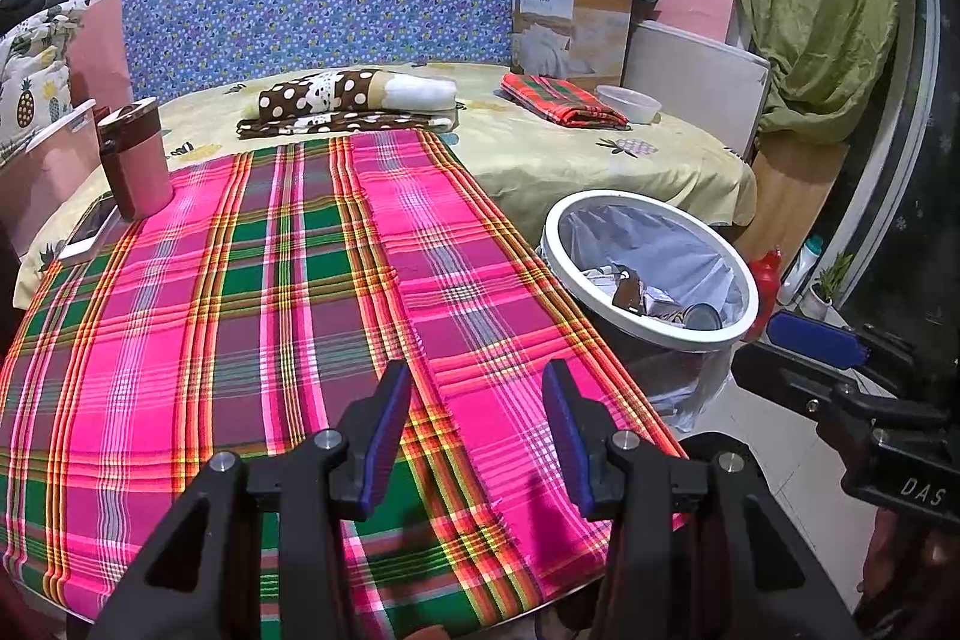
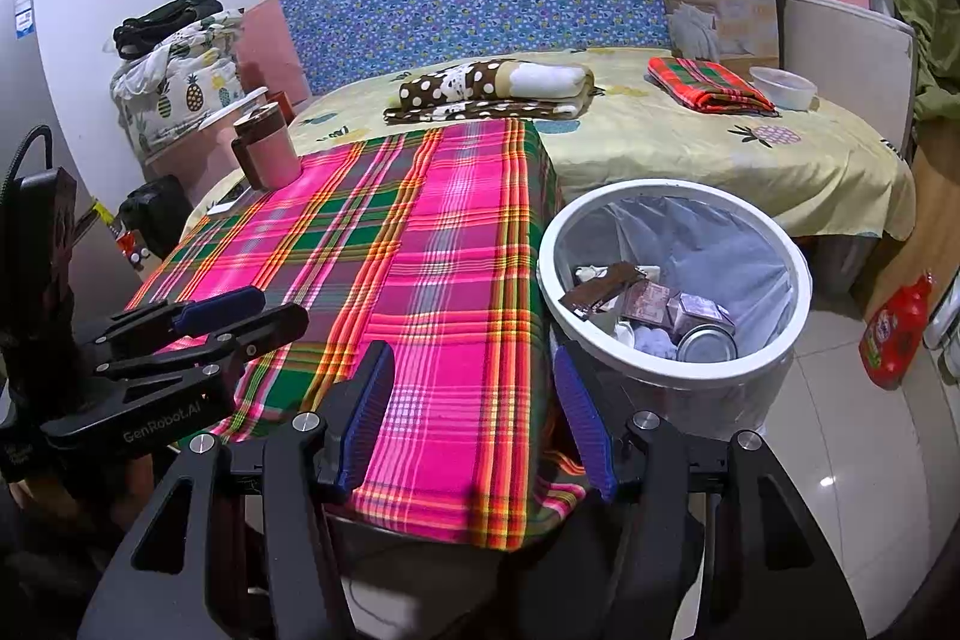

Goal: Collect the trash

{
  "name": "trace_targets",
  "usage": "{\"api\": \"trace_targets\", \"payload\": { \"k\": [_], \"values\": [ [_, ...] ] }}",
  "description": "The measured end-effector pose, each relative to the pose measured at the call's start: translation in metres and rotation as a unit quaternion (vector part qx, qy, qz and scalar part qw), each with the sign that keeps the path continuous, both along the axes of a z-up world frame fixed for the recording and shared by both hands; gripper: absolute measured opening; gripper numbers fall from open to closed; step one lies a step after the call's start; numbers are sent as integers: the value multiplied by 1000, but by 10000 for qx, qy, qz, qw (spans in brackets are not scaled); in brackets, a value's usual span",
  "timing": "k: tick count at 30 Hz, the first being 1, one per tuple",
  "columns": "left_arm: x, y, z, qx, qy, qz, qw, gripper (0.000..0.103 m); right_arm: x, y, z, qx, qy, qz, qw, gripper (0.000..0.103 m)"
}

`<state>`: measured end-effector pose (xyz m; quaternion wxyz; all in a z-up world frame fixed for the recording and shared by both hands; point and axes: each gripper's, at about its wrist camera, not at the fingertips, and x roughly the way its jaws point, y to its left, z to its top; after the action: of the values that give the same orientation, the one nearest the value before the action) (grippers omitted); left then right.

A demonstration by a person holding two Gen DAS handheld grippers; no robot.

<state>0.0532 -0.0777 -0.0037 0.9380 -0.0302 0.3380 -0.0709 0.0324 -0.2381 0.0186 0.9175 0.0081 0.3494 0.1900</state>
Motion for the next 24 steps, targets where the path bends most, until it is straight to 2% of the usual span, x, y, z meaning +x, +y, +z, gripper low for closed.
{"api": "trace_targets", "payload": {
  "k": [24],
  "values": [
    [-1,3,-2,40,40,51,10000,47,0,1,0,2,22,2,10000,57]
  ]
}}
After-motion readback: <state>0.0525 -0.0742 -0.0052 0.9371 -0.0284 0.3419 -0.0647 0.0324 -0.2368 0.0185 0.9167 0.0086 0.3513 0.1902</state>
